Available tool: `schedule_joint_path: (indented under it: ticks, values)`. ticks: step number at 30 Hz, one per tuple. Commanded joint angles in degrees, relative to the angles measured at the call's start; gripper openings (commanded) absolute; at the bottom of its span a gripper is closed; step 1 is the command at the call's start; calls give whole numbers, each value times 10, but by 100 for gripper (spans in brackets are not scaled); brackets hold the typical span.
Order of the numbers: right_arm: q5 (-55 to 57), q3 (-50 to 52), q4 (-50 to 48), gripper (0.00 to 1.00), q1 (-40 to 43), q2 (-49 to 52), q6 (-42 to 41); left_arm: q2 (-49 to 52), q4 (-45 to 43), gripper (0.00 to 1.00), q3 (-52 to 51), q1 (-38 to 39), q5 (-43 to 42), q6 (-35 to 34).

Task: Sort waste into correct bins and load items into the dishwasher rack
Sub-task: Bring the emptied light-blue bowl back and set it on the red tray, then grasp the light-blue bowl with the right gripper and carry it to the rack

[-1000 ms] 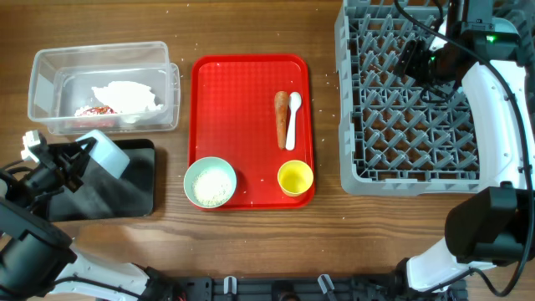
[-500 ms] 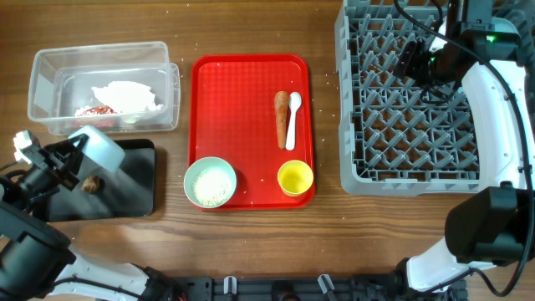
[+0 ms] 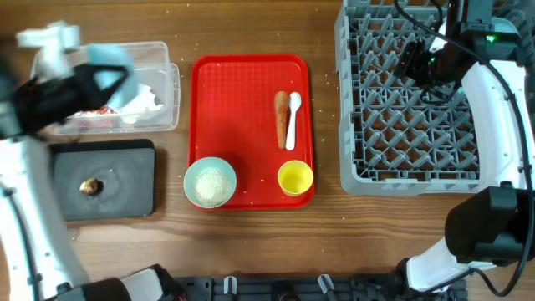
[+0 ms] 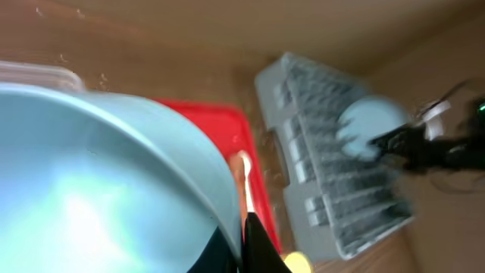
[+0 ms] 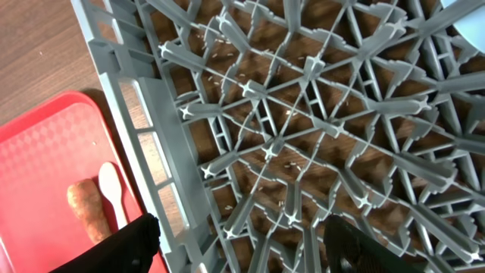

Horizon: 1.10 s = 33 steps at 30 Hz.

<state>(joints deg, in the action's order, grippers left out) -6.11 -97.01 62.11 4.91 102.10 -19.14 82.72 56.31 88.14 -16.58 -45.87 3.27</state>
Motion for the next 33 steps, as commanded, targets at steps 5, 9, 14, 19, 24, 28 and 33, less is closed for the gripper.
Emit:
schedule_joint_path:
  ticks: [5, 9, 14, 19, 24, 28, 33]
  values:
    - [7, 0, -1, 72, -4, 3, 9, 133, -73, 4, -2, 329, 520, -127]
    - [7, 0, -1, 73, -5, 3, 10, 236, -77, 4, -2, 388, 514, -147]
    - [1, 0, 1, 73, -5, 3, 11, 313, -96, 4, -2, 443, 513, -159]
    - [-7, 0, 2, 74, -5, 3, 11, 320, -114, 26, -2, 458, 513, -161]
    - [-43, 0, -18, 77, -5, 3, 27, 301, -102, 42, 18, 425, 512, -206]
    - [-122, 0, -46, 79, -18, 3, 41, 234, -76, 62, 80, 357, 446, -221]
    - [-135, 0, -111, 78, -121, 9, 39, 134, -48, 83, 101, 243, 395, -272]
